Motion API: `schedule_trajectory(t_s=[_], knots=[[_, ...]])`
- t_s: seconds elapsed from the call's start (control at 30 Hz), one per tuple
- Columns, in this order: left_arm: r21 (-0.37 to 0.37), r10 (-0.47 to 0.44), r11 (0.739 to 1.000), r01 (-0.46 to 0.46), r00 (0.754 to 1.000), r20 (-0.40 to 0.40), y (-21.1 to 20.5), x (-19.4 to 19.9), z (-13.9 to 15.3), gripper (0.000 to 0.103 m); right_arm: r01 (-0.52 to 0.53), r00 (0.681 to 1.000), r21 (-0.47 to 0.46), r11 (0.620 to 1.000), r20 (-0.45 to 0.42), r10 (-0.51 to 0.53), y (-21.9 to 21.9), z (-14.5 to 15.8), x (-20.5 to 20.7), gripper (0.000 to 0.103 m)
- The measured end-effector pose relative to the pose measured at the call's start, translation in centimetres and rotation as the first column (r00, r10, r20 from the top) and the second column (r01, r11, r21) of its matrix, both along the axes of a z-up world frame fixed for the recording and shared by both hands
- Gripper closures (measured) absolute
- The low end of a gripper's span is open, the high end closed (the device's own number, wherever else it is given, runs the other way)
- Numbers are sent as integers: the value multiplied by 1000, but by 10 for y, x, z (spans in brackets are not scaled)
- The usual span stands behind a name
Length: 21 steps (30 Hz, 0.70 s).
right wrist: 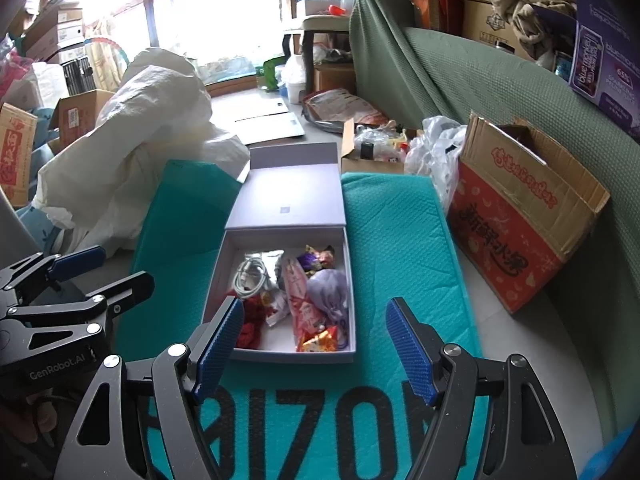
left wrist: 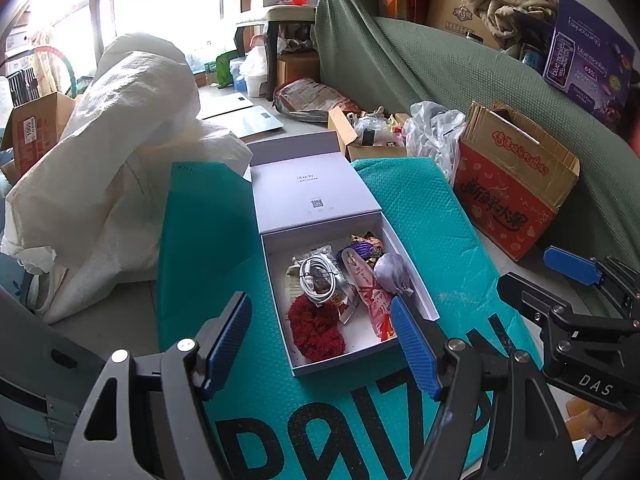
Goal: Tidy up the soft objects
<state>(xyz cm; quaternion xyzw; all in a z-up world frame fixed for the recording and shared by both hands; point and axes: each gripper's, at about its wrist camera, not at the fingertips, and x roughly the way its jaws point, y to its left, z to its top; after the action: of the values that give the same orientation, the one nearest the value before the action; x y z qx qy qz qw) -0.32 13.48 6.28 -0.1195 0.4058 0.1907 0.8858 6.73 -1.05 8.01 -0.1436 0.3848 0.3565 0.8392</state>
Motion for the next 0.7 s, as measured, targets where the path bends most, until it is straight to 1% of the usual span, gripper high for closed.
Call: schedule_trajectory(t_s=[0.27,0.4,0.7], knots=[[2,-1,1000,1,1000,-7,-1,1,-1,31,-2,1000,0,1000,-15,2,-1,-2,1,29],[-12,-3,1000,2,1000,-13,-1,2,-3,31,2,1000,-1,1000,-14,-2,-1,-2,2,29],[5,-4,1000,4,999,-35,-5,5,-7,31,11,1000,-11,1000,-18,-11,-3,-5,3,29]])
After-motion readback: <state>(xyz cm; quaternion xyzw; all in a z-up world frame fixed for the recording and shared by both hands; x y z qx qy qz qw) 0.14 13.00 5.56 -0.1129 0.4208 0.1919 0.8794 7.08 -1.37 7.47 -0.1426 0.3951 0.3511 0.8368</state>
